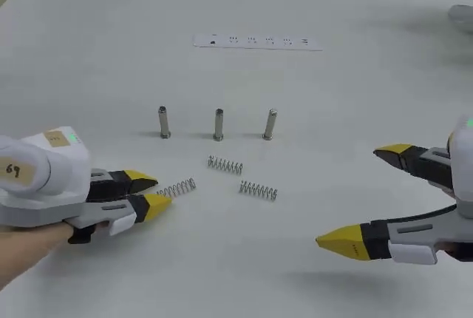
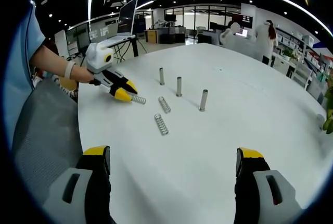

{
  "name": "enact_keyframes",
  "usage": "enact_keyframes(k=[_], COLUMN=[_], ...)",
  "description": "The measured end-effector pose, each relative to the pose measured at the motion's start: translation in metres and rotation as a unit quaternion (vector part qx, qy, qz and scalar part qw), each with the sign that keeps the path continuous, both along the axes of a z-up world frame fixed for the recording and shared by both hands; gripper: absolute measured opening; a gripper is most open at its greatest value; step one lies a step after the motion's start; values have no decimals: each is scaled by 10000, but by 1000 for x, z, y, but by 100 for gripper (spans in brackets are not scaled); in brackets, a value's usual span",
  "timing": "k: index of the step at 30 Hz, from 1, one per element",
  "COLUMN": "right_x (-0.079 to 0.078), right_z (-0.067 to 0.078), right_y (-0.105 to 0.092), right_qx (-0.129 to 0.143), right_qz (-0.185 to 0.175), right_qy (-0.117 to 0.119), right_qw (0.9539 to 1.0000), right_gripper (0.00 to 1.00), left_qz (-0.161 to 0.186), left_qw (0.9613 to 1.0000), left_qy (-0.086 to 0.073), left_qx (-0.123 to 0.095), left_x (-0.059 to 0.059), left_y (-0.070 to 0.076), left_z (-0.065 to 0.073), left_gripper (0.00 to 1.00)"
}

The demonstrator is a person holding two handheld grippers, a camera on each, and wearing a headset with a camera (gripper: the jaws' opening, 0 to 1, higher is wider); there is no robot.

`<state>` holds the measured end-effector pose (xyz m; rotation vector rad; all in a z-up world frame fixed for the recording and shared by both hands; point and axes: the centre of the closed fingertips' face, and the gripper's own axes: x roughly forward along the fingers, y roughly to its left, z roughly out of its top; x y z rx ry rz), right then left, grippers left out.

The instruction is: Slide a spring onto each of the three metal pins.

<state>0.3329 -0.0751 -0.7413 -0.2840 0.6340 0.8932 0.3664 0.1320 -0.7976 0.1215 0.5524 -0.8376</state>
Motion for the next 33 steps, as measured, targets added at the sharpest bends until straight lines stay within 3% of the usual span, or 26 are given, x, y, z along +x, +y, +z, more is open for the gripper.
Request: enact_keyframes(k=[10, 33], right_x=[-1, -4], right_z=[0, -3], right_y=[-1, 2], right_qx=[-14, -82], right_qz=[-5, 77], right_qy=[6, 10], right_qw=[10000, 9999], right_gripper=[100, 100], left_qz=[-87, -110], left_qw=[9999, 9998], left_qy=[-39, -87], left_qx=[140, 140], left_x=[-1, -5], left_y=[-3, -3], left_z=[-5, -5], left_gripper=[8, 3])
